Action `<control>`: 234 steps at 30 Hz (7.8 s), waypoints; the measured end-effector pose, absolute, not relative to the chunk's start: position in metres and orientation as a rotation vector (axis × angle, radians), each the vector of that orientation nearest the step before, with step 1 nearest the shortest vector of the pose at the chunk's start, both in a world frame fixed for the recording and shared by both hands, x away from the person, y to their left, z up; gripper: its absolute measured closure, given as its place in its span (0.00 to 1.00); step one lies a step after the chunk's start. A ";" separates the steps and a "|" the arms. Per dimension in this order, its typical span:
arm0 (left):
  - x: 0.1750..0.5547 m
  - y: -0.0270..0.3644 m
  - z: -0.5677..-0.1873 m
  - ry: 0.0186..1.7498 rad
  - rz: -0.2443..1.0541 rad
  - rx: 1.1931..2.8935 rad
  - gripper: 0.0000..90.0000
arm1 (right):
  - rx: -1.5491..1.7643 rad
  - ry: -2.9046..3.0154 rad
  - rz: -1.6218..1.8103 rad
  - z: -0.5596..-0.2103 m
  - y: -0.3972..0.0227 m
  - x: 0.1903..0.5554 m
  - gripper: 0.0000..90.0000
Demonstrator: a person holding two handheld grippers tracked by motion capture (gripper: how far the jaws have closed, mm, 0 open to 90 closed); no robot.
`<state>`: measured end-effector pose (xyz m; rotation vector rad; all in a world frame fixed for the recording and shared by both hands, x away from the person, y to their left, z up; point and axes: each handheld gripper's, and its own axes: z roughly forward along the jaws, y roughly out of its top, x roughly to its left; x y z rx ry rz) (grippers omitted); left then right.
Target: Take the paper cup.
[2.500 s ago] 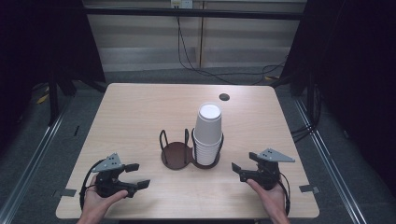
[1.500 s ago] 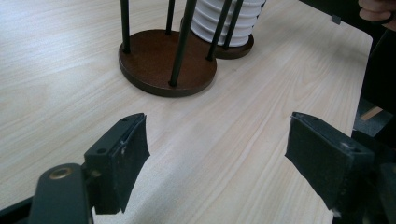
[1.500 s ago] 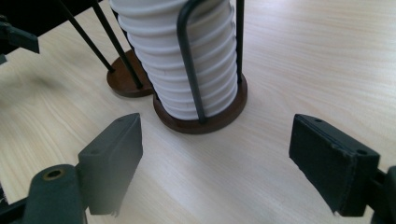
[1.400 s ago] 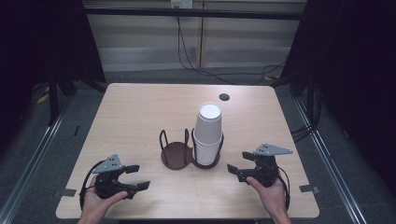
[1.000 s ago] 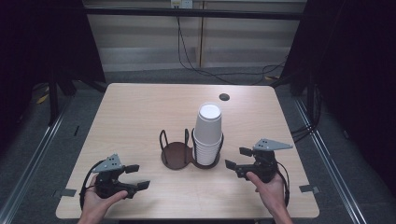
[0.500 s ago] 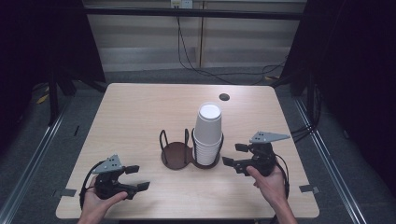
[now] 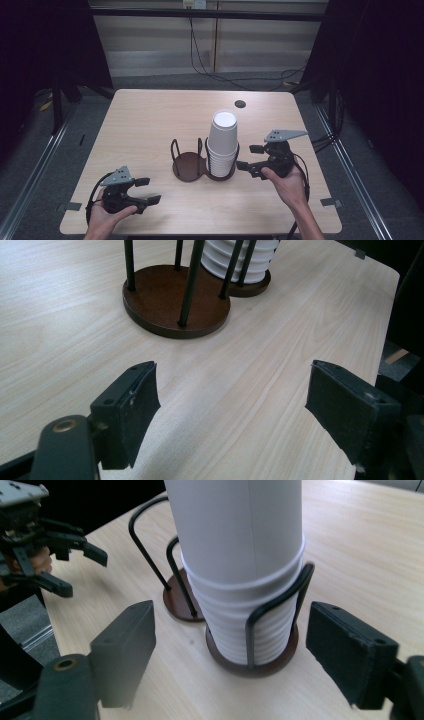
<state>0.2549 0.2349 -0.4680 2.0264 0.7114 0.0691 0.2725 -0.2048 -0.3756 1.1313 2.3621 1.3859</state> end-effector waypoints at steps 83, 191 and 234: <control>0.256 0.228 -0.469 0.689 0.026 2.073 0.22 | 0.952 2.642 1.025 -0.298 -0.133 0.356 0.24; 0.257 0.228 -0.469 0.686 0.014 2.058 0.18 | 1.013 2.116 1.693 -0.272 -0.220 0.304 0.27; 0.245 0.208 -0.451 0.590 0.033 2.007 0.20 | 1.039 2.139 1.736 -0.315 -0.239 0.248 0.27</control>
